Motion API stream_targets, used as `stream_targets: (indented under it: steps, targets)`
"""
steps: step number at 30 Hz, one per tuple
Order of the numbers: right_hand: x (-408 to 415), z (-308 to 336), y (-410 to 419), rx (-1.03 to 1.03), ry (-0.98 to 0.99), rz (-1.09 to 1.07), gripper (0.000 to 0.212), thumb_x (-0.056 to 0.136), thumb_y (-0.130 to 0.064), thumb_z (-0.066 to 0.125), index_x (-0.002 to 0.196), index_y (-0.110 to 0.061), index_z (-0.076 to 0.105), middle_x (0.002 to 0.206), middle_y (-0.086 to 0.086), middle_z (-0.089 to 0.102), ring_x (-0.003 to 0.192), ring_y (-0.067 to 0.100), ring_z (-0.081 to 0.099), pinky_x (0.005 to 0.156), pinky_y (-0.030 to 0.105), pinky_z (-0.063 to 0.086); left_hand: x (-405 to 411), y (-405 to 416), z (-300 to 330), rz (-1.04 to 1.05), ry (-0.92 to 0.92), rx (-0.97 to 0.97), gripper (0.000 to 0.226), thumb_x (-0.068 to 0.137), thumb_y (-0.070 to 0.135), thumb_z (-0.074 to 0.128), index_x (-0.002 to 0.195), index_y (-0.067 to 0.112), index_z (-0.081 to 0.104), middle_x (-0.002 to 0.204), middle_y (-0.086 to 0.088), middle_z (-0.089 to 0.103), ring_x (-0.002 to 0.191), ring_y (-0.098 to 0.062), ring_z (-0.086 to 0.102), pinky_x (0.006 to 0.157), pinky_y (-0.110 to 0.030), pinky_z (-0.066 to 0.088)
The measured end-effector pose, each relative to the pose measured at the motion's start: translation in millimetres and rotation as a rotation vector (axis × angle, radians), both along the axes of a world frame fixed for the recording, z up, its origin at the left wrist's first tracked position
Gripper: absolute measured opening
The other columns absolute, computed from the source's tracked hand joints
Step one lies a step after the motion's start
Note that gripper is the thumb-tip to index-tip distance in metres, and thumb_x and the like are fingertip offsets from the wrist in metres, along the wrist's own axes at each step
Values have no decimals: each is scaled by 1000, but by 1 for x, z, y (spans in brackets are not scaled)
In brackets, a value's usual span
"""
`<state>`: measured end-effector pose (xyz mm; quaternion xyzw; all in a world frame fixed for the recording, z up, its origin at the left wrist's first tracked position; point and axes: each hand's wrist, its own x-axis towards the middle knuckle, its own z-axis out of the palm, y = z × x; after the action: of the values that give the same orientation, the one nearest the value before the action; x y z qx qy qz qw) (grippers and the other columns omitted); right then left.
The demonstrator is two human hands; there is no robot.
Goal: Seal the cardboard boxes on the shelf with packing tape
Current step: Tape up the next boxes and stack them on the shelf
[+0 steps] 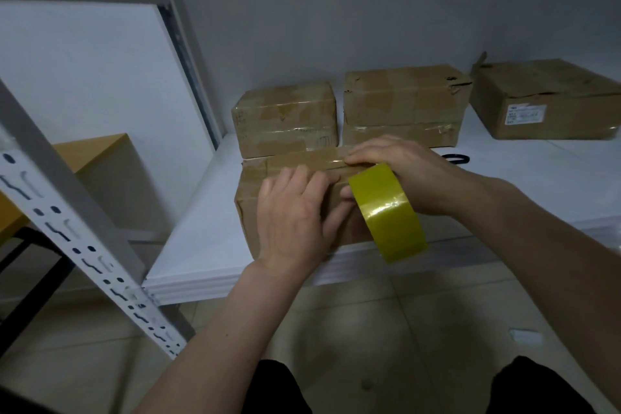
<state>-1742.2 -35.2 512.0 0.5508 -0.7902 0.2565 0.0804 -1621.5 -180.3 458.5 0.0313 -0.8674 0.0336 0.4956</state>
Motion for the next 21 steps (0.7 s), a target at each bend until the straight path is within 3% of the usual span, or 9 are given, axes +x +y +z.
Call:
stream_targets:
  steps: [5, 9, 12, 16, 21]
  targets:
    - [-5, -5, 4, -79, -34, 79, 29, 85, -18, 72, 113, -24, 71, 125, 0, 64, 117, 21, 54, 95, 45, 46, 3, 1, 12, -29, -123, -21, 32, 84, 47, 54, 89, 17, 64, 74, 0, 66, 69, -22, 59, 65, -30, 24]
    - [-5, -14, 6, -157, -98, 147, 36, 81, -25, 66, 118, -26, 66, 127, 1, 63, 121, 19, 54, 100, 48, 45, 6, 2, 17, -28, -166, -26, 33, 84, 48, 53, 94, 17, 63, 77, 1, 68, 67, -21, 61, 62, -27, 21]
    - [-2, -15, 9, -277, -247, 225, 35, 77, -23, 69, 112, -23, 68, 113, 1, 69, 108, 15, 63, 94, 42, 50, 6, 2, 19, 14, -186, -9, 33, 84, 51, 56, 93, 20, 64, 76, 4, 67, 66, -18, 59, 61, -24, 17]
    - [-1, -14, 7, -369, -436, 271, 25, 70, -21, 76, 95, -21, 73, 92, -4, 69, 86, 8, 65, 80, 25, 51, 5, -1, 19, -12, -256, -10, 38, 88, 53, 47, 105, 25, 68, 84, 5, 66, 74, -18, 58, 63, -25, 28]
    - [2, -8, 2, -414, -523, 230, 22, 64, -29, 74, 85, -23, 74, 74, -7, 67, 72, 1, 62, 71, 22, 51, 3, -2, 23, -31, -262, 4, 38, 83, 50, 53, 103, 23, 71, 82, 3, 66, 74, -21, 58, 61, -25, 32]
